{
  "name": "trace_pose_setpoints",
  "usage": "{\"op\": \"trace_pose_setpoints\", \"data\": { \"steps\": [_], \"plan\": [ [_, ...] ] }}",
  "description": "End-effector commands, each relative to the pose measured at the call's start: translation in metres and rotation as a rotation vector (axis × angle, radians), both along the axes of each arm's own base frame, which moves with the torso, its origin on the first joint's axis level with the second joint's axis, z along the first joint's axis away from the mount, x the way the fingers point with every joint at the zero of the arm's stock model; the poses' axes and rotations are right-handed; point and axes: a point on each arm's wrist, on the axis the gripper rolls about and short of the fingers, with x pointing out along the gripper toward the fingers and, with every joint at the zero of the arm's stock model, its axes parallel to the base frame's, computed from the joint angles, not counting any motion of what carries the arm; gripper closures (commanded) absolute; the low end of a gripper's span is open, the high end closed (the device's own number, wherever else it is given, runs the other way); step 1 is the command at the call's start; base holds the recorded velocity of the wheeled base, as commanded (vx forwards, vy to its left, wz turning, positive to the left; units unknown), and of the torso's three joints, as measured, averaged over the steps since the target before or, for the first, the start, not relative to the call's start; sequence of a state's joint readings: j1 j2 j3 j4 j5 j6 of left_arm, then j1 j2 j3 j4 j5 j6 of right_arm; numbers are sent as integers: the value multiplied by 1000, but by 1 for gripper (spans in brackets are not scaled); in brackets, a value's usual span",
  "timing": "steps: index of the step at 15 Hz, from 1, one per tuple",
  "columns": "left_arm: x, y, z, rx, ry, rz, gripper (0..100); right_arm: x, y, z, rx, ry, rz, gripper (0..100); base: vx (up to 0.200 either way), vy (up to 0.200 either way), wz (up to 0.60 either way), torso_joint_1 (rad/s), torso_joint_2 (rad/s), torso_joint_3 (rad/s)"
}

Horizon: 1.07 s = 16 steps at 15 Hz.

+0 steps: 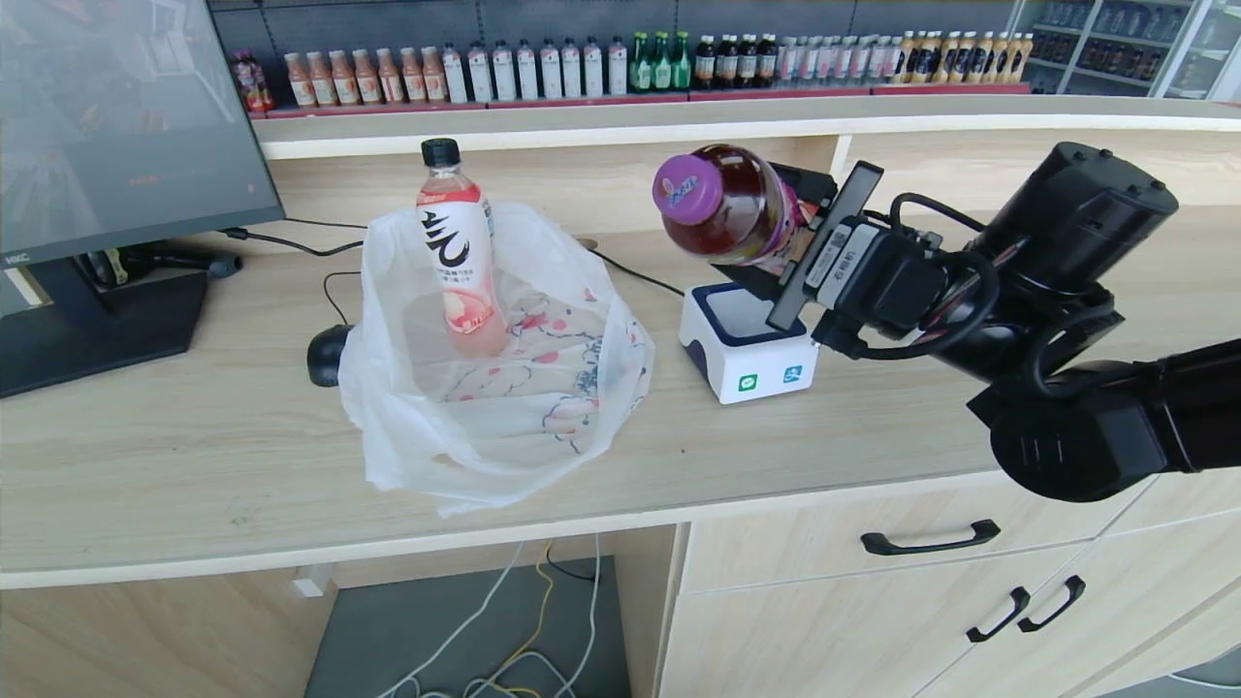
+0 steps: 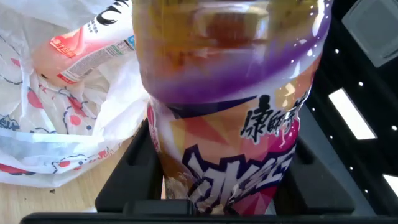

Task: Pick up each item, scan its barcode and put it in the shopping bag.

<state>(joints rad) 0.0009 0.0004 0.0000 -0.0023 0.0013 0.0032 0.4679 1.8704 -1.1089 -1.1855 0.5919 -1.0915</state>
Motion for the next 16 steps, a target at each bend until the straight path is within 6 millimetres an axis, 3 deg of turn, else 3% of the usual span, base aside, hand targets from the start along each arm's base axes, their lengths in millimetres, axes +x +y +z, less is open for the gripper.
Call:
{"op": "trace_pose_setpoints", "data": {
  "steps": [1,9,16],
  "plan": [
    [0,0,0,0,-1,-1,0,2,3,-7,-14,14,9,100,0,0,0,0,0,0],
    [0,0,0,0,-1,1,0,3,4,-35,-87,49,10,100,0,0,0,0,0,0],
    [0,0,0,0,-1,1,0,7,4,-38,-91,54,2,100,0,0,0,0,0,0]
  ]
}}
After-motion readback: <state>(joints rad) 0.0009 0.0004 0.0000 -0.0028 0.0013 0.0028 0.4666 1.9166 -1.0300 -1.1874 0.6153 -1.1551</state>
